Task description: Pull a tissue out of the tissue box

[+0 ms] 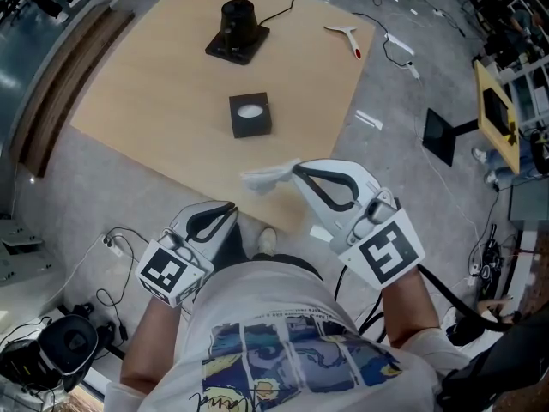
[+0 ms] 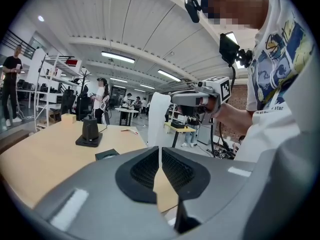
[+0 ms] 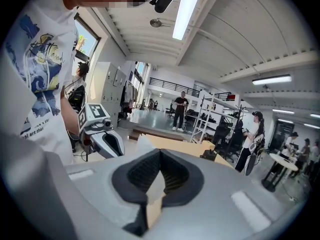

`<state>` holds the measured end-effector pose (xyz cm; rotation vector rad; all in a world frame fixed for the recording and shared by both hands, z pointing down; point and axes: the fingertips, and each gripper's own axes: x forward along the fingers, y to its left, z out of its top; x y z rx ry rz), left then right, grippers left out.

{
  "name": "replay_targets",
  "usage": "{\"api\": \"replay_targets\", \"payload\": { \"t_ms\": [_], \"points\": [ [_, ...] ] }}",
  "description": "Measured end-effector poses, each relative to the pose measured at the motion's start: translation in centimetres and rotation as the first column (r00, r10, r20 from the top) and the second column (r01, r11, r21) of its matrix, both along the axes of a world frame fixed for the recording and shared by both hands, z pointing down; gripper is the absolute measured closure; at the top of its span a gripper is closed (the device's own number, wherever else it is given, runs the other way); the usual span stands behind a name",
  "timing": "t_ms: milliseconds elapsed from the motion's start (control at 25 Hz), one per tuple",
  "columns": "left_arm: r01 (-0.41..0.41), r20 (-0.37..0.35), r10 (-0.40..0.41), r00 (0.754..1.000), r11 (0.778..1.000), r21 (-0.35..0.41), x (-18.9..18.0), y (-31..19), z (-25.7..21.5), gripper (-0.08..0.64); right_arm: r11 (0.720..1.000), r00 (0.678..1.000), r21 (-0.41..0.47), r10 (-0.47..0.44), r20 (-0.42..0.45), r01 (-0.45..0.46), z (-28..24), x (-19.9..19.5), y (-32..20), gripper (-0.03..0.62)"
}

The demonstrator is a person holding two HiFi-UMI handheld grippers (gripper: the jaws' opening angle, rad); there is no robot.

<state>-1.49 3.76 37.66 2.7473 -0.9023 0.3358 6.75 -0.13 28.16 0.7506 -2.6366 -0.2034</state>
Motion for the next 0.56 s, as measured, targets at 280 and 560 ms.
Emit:
{"api": "replay_targets", "payload": {
  "t_ms": [280, 560],
  "points": [
    [-0.006, -0.001, 0.006, 1.000, 1.000, -0.003, 0.1, -0.3, 0.0, 0.537, 1.000, 1.000, -0.005, 0.008, 0.010, -0.008, -0.1, 0.2, -0.2, 0.589],
    [-0.014, -0.008, 0.014, 1.000, 1.000, -0.002, 0.6, -1.2, -0.1, 0.537, 1.000, 1.000, -0.009, 0.011, 0.001, -0.011, 0.0, 0.5, -0.9, 0.589]
  ]
}}
